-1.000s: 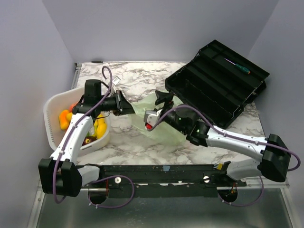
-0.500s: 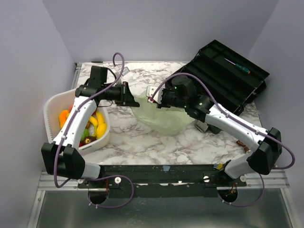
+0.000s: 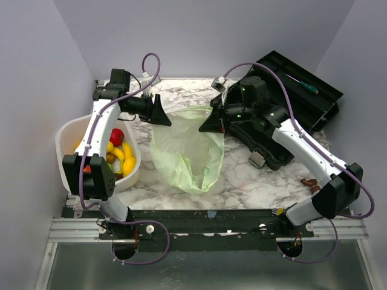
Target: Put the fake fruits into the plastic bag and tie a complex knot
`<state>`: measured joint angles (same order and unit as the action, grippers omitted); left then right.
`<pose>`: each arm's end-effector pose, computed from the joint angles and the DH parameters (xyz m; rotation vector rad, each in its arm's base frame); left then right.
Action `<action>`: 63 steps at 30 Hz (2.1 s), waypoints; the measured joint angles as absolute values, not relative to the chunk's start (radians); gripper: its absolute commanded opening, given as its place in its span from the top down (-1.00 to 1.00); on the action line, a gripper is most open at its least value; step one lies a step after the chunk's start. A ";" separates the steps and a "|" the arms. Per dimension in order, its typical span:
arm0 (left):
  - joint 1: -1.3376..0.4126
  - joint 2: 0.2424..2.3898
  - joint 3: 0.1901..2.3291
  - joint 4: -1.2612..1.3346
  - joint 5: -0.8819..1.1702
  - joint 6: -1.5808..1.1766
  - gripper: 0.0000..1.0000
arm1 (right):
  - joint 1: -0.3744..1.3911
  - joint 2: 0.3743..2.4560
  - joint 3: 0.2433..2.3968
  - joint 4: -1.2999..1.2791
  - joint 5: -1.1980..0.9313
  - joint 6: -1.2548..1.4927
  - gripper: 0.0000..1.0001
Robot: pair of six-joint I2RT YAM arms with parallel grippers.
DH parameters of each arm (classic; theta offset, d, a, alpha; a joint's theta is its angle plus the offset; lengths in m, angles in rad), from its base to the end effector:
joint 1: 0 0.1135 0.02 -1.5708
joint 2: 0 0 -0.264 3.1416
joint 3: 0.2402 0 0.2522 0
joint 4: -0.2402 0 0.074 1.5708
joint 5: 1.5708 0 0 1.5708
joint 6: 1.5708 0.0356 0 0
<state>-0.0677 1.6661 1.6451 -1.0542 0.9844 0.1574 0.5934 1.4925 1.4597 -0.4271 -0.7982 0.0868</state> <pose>0.3331 -0.0523 0.3487 0.5789 2.2921 -1.2283 0.2632 0.2083 0.3847 -1.0230 1.8320 1.2273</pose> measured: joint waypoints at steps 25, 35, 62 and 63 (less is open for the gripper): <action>-0.518 1.149 1.461 -0.951 0.780 0.590 -0.78 | 0.548 1.445 1.208 -0.165 -0.801 0.646 0.99; -0.748 1.221 1.204 -1.071 0.529 0.897 -0.94 | 0.548 1.432 1.208 -0.171 -0.794 0.632 0.99; -0.318 1.113 1.442 -1.007 0.672 0.717 -0.97 | 0.540 1.426 1.150 -0.211 -0.715 0.495 0.99; -0.241 1.095 1.452 -0.983 0.689 0.679 -0.97 | 0.538 1.426 1.147 -0.214 -0.707 0.490 0.99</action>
